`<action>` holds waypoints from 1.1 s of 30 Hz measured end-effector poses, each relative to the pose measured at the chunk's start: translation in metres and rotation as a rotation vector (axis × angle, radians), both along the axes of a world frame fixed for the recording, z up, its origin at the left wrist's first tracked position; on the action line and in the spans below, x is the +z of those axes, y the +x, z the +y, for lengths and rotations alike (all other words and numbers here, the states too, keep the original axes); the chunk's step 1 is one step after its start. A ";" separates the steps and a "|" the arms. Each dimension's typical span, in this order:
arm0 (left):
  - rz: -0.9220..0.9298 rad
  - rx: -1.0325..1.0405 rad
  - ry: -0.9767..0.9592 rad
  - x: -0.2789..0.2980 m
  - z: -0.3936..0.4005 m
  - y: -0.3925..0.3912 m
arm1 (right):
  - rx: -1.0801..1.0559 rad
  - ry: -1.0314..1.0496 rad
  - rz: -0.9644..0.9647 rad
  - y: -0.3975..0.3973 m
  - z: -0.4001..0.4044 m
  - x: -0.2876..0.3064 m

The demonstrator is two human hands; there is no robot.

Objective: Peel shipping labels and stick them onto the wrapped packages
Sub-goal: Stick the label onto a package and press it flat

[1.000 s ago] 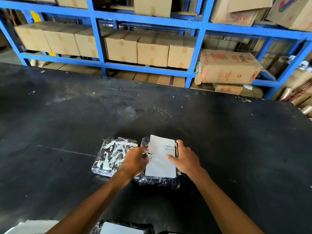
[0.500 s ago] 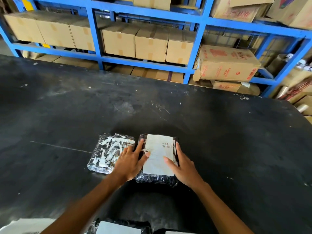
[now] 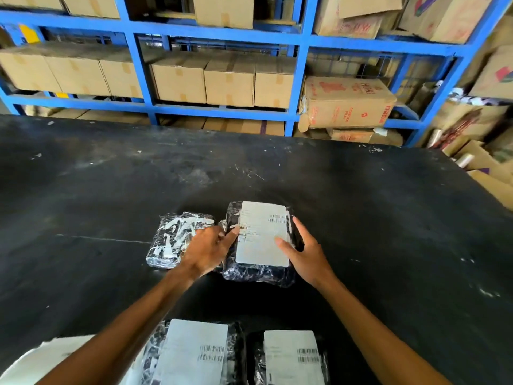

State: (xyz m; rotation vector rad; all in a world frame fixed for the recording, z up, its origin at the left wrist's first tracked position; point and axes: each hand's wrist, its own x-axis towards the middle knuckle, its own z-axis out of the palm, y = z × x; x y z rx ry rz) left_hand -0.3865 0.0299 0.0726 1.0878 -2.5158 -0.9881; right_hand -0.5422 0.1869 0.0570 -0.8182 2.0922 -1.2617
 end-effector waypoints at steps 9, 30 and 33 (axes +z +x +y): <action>-0.089 -0.156 0.018 0.008 0.112 0.028 | 0.030 0.134 -0.021 0.027 0.132 0.016; -0.134 -0.318 0.209 0.011 0.171 0.099 | 0.075 0.304 0.294 0.095 0.170 0.006; -0.058 -0.216 0.172 0.019 0.144 0.126 | 0.129 0.182 0.302 0.113 0.130 0.021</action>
